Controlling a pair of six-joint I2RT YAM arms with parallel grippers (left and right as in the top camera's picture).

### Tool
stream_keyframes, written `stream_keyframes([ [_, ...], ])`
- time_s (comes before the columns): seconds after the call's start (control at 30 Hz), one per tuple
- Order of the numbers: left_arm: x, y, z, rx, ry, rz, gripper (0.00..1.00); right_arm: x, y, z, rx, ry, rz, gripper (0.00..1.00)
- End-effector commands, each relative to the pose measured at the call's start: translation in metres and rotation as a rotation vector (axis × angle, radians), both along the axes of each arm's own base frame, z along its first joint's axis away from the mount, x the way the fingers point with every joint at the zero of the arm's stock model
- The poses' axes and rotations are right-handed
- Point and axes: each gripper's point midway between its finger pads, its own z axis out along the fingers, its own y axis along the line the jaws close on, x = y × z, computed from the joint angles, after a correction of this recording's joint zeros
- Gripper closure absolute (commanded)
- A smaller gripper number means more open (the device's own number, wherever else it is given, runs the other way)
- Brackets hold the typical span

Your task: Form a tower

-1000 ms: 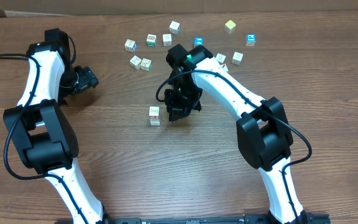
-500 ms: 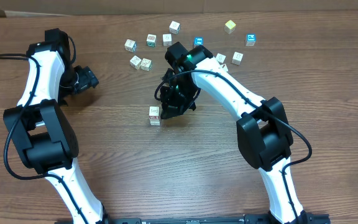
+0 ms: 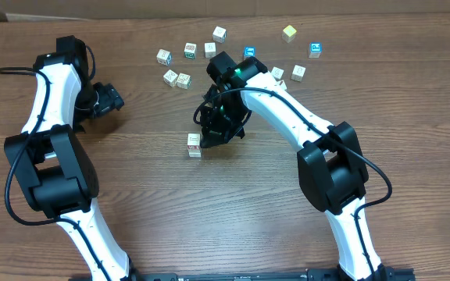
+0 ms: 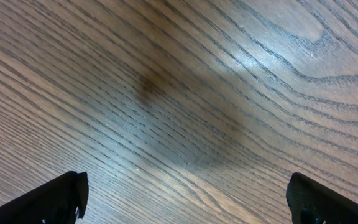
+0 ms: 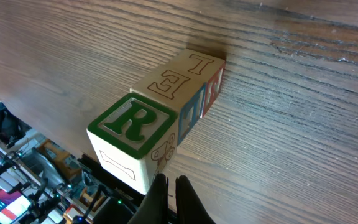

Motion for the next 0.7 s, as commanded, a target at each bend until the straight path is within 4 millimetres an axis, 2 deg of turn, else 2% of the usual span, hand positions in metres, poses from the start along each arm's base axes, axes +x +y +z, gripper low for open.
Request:
stream_keyframes([
  [0.0,0.0004,-0.0018,-0.0042,0.004,0.011,-0.018,0.00,0.0004,0.0009,0.0048,0.011,0.008,-0.019,0.96],
  [0.5,0.0004,-0.0018,-0.0042,0.004,0.011,-0.018,0.00,-0.0005,0.0005,0.0048,0.007,0.013,-0.022,0.96],
  [0.67,0.0004,-0.0018,-0.0042,0.004,0.011,-0.018,0.00,-0.0004,-0.0073,0.0001,-0.043,0.004,-0.023,0.96],
])
